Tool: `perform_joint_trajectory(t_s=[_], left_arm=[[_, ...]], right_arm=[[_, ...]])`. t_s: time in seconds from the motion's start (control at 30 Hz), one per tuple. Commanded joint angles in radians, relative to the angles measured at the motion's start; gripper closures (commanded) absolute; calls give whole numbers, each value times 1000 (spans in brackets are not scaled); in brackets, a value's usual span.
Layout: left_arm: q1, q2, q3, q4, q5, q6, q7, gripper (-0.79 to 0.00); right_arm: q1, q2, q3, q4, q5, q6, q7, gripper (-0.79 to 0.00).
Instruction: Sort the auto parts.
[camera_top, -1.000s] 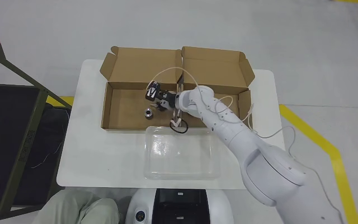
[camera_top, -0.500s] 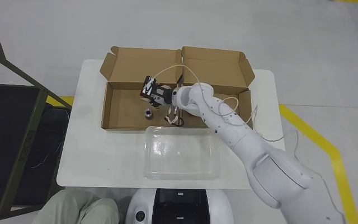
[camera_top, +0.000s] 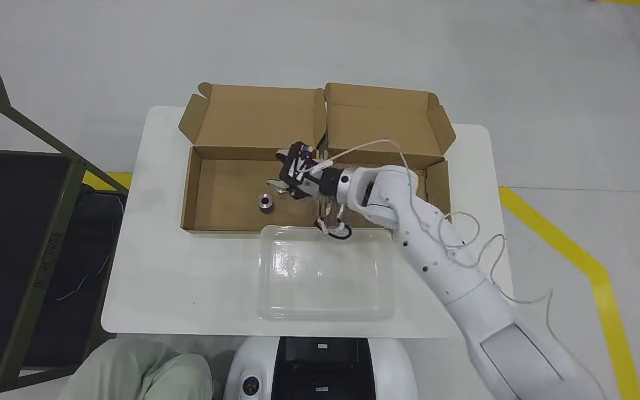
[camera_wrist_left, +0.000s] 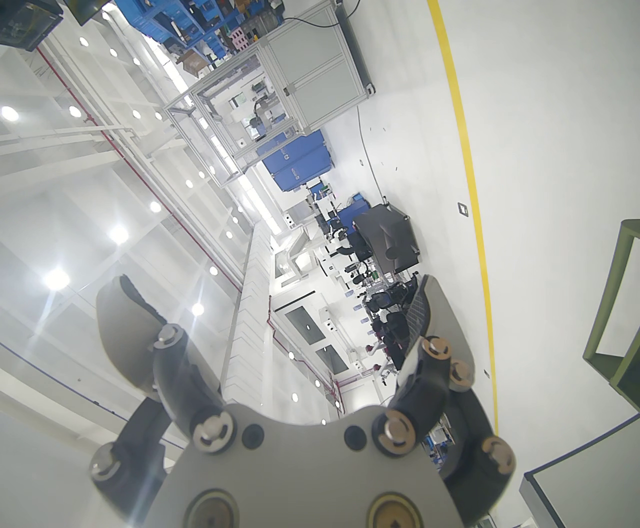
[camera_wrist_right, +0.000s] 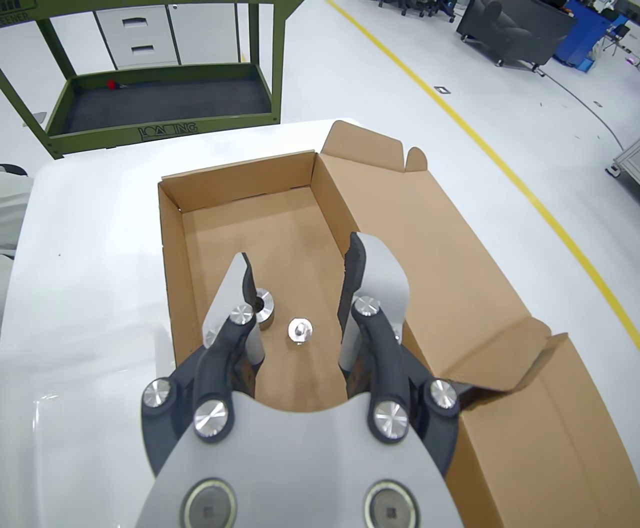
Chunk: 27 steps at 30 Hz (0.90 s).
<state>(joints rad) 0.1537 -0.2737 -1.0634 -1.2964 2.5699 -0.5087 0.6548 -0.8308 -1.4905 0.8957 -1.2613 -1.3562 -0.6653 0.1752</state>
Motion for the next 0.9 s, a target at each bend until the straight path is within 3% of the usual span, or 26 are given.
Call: perform_joint_trajectory(t_s=[0.0,0.03,0.1,0.27,0.63,0.87], left_arm=[[0,0,0,0,0,0,0,-785],[0,0,0,0,0,0,0,-785],[0,0,0,0,0,0,0,-785],[0,0,0,0,0,0,0,-785],[0,0,0,0,0,0,0,-785],[0,0,0,0,0,0,0,-785]], right_arm=[[-48,17,42,-53,-5,-14,25,-388],[-68,25,61,-75,-7,-21,36,-403],[-110,40,104,-119,-8,-33,52,-511],[-216,75,205,-232,-25,-49,65,-631],[-398,128,379,-408,-59,-78,37,-643],[-514,155,481,-496,-107,-69,-25,-696]])
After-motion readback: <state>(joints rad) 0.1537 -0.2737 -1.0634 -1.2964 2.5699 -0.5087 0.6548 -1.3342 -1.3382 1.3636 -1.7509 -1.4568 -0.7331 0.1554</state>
